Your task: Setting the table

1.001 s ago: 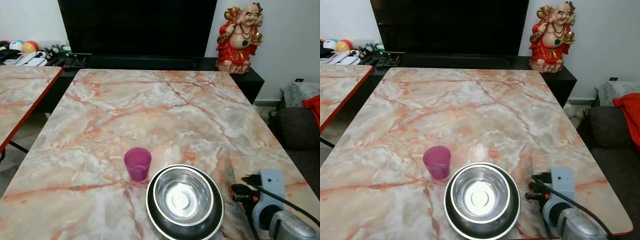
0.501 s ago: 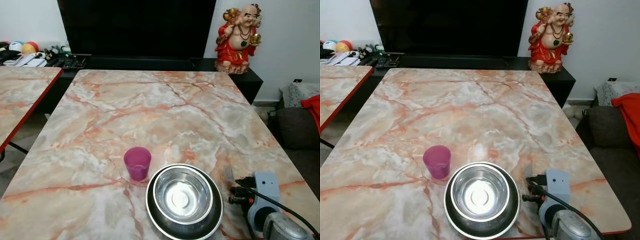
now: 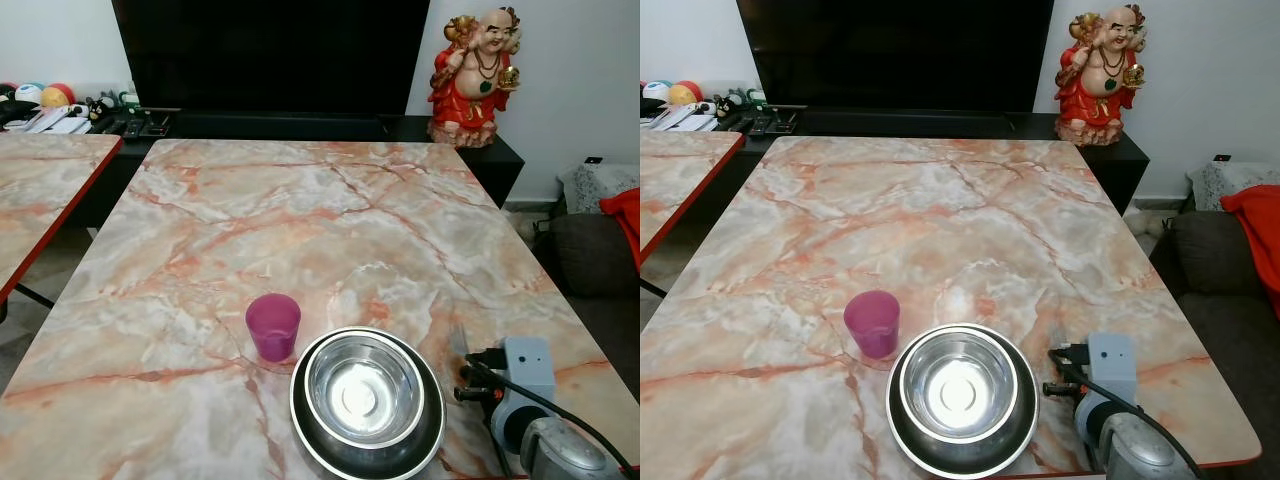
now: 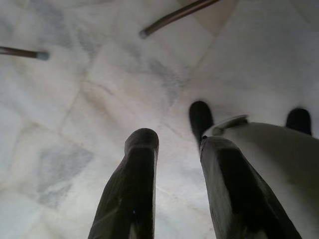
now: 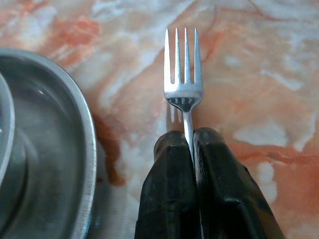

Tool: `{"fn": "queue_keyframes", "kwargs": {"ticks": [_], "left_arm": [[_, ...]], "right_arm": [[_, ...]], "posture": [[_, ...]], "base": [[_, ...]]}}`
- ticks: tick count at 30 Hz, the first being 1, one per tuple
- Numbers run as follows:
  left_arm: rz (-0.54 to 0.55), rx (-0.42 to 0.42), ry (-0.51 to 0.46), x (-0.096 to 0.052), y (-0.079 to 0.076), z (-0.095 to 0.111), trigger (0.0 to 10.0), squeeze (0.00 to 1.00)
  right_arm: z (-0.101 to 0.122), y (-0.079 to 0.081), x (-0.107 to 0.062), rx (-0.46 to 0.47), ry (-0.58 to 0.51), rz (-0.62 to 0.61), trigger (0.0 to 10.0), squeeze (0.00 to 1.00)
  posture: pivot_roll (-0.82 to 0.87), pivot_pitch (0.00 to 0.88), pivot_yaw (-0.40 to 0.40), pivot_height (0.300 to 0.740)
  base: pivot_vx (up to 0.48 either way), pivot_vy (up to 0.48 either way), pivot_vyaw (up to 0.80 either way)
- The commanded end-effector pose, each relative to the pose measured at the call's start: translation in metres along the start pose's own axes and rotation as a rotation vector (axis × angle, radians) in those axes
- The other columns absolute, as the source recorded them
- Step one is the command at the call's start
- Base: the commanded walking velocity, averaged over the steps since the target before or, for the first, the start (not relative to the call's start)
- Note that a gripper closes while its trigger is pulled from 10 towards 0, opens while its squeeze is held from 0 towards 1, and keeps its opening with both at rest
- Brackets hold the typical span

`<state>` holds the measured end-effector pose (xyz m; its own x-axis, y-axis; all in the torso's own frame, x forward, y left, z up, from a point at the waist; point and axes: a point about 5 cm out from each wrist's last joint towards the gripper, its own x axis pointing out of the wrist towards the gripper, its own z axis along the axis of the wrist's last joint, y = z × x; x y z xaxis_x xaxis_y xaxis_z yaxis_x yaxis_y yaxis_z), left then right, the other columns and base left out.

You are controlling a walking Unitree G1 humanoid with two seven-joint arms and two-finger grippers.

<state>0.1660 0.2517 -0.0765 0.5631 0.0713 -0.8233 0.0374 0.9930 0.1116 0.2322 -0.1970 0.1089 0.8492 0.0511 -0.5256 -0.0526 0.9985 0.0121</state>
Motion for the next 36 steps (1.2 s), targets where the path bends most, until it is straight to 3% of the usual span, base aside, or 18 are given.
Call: {"fn": "queue_keyframes", "kwargs": {"ticks": [1,9,10,15,18,25,31,32,33,35,36], "left_arm": [[-0.002,-0.015,0.019,-0.001,0.002,-0.003,10.0,0.0],[-0.008,-0.008,0.015,0.001,-0.004,0.001,10.0,0.0],[-0.017,-0.003,0.017,0.003,-0.014,0.002,10.0,0.0],[-0.038,0.003,0.016,0.007,-0.035,0.004,10.0,0.0],[-0.045,0.005,0.017,0.007,-0.041,0.003,10.0,0.0],[-0.043,0.003,0.022,0.007,-0.043,-0.001,10.0,0.0],[-0.024,-0.002,0.039,0.001,-0.026,-0.016,10.0,0.0],[-0.018,-0.004,0.041,0.0,-0.021,-0.018,10.0,0.0],[0.0,-0.008,0.043,-0.004,-0.003,-0.02,10.0,0.0],[0.005,-0.01,0.043,-0.005,0.002,-0.02,10.0,0.0],[0.018,-0.003,0.045,-0.008,0.015,-0.02,10.0,0.0]], "right_arm": [[-0.006,-0.003,0.001,-0.008,0.019,-0.017,10.0,0.0],[-0.007,0.0,0.003,-0.012,0.016,-0.022,10.0,0.0],[-0.008,0.0,0.003,-0.008,0.017,-0.026,10.0,0.0],[-0.007,0.001,0.004,-0.022,-0.007,-0.015,10.0,0.0],[-0.005,-0.003,0.007,-0.035,-0.024,-0.043,10.0,0.0],[-0.001,-0.005,0.011,-0.034,-0.061,-0.058,10.0,0.0],[0.004,-0.004,0.02,-0.023,-0.114,-0.051,10.0,0.0],[0.004,-0.003,0.022,-0.022,-0.118,-0.048,10.0,0.0],[0.006,-0.002,0.025,-0.024,-0.121,-0.044,10.0,0.0],[0.006,-0.002,0.026,-0.025,-0.121,-0.044,10.0,0.0],[0.007,0.0,0.028,-0.028,-0.128,-0.038,10.0,0.0]], "posture": [[-0.12,0.1,-0.03,0.74],[-0.13,0.107,-0.013,0.74],[-0.13,0.107,-0.01,0.74],[-0.13,0.109,-0.011,0.74],[-0.12,0.113,-0.015,0.74],[-0.12,0.115,-0.018,0.74],[-0.11,0.116,-0.021,0.74],[-0.11,0.116,-0.021,0.74],[-0.11,0.114,-0.023,0.74],[-0.11,0.114,-0.023,0.74],[-0.11,0.115,-0.022,0.74]], "base": [[0.0,0.0,0.0],[0.0,0.0,0.0],[0.0,0.0,0.0],[0.0,0.0,0.0],[0.0,0.0,0.0],[0.0,0.0,0.0],[0.0,0.0,0.0],[0.0,0.0,0.0],[0.0,0.0,0.0],[0.0,0.0,0.0],[0.0,0.0,0.0]]}}
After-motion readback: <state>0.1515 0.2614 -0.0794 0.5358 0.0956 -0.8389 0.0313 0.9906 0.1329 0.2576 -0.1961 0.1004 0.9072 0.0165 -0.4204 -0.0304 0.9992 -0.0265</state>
